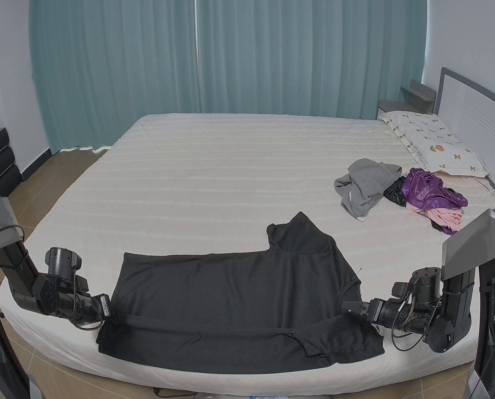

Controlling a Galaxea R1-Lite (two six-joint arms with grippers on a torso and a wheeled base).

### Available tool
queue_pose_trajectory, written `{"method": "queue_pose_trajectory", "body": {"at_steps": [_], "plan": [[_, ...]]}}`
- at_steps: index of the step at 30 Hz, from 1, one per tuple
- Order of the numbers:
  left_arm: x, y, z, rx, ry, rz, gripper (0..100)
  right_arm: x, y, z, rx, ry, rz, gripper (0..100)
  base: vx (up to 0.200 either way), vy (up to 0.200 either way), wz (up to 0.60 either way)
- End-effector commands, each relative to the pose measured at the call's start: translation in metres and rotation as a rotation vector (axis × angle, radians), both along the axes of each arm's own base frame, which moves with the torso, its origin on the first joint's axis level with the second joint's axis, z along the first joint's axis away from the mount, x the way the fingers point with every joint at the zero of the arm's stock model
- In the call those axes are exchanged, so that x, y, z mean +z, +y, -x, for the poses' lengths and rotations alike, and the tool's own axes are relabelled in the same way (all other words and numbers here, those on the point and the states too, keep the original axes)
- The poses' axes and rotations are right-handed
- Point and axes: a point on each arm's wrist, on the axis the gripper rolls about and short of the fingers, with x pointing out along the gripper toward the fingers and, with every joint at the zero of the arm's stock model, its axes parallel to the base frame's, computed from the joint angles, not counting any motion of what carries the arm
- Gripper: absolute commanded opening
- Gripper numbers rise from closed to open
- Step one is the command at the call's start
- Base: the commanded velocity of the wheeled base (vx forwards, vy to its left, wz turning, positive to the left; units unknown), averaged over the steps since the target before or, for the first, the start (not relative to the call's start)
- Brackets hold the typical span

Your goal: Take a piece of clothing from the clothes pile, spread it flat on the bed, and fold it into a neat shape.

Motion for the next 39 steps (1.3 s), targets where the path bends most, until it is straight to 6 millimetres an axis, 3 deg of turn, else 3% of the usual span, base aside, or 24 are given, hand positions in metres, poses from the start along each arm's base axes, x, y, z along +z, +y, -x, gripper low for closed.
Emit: {"method": "queue_pose_trajectory", "body": {"at_steps": [1, 5, 6, 15, 23, 30, 39], "plan": [[0.0, 0.0, 0.0, 0.001, 0.002, 0.0, 0, -0.007, 0.001, -0.001, 0.008, 0.008, 0.005, 100, 0.0, 0.0, 0.0], [0.0, 0.0, 0.0, 0.001, 0.0, 0.0, 0, -0.014, 0.003, 0.002, 0.021, 0.03, 0.016, 100, 0.0, 0.0, 0.0], [0.0, 0.0, 0.0, 0.001, 0.0, 0.0, 0, -0.015, 0.003, 0.002, 0.03, 0.031, 0.024, 0, 0.0, 0.0, 0.0], [0.001, 0.002, 0.0, 0.009, -0.004, -0.002, 0, -0.015, -0.001, 0.006, 0.047, 0.022, 0.064, 0, 0.0, 0.0, 0.0], [0.003, 0.009, 0.001, 0.044, -0.011, -0.044, 0, 0.006, -0.005, 0.007, 0.022, -0.027, 0.038, 0, 0.0, 0.0, 0.0], [0.019, 0.01, 0.007, 0.057, -0.049, -0.077, 0, 0.013, -0.005, 0.009, 0.008, -0.03, 0.019, 0, 0.0, 0.0, 0.0], [0.017, 0.006, 0.016, 0.003, -0.032, -0.105, 0, 0.028, -0.007, 0.01, -0.012, -0.069, -0.003, 0, 0.0, 0.0, 0.0]]}}
